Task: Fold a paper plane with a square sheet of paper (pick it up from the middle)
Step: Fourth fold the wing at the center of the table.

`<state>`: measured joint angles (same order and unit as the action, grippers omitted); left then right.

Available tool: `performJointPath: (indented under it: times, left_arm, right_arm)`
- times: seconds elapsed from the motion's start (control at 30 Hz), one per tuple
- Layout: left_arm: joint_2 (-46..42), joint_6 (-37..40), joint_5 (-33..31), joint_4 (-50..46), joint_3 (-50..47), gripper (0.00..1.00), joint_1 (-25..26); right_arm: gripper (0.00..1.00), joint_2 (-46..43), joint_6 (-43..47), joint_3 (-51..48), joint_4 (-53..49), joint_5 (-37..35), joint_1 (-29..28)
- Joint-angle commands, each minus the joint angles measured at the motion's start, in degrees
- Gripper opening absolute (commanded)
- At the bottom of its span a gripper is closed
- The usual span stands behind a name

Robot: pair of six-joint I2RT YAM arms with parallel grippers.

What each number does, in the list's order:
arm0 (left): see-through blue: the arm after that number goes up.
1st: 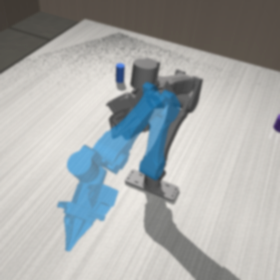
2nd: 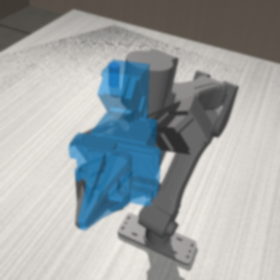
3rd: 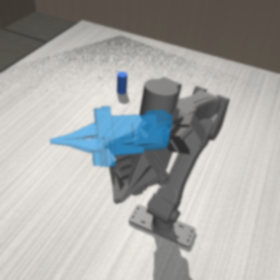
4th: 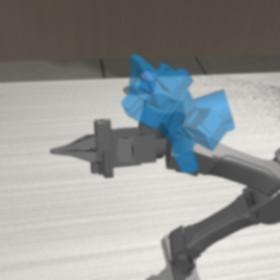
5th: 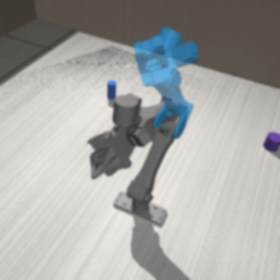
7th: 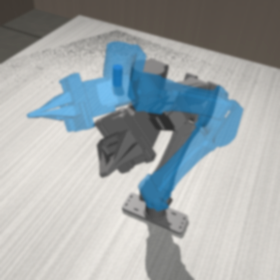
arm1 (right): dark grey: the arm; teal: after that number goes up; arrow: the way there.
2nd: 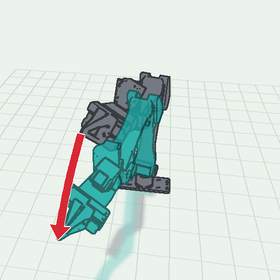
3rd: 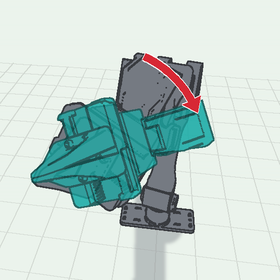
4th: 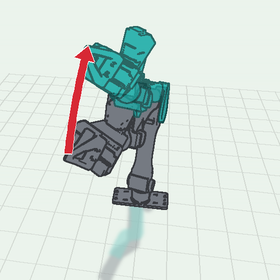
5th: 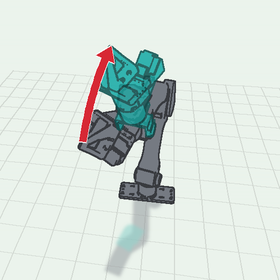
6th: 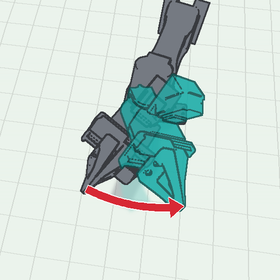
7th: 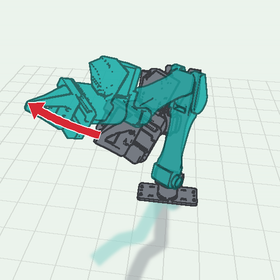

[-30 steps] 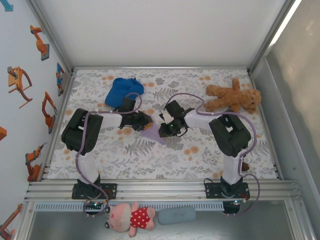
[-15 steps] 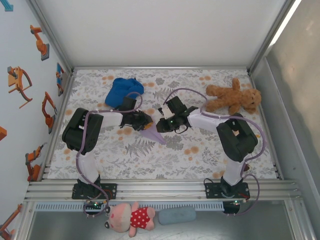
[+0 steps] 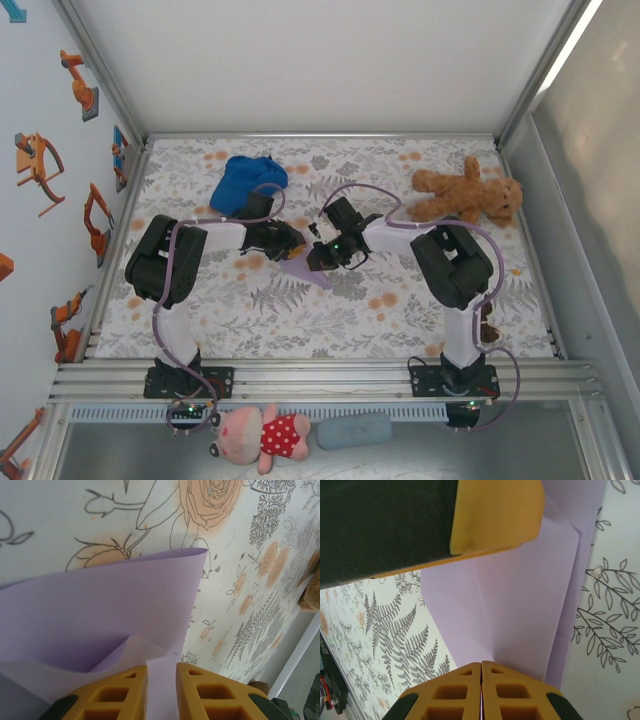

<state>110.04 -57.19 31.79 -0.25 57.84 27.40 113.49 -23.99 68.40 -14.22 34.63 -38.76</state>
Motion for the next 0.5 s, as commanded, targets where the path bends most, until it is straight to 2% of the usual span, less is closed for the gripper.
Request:
performJointPath:
  times: [0.0,0.47]
  left_arm:
    - [3.50,-0.88,-4.88,-7.21,-0.41,0.23,-0.10]
    - [4.38,-2.09,-9.65,-13.94,0.86,0.22,-0.06]
  right_arm:
    - [0.08,1.28,1.14,1.36,-1.03,-1.26,-0.35]
    - [0.07,2.44,2.69,0.47,-4.24,-4.31,-0.30]
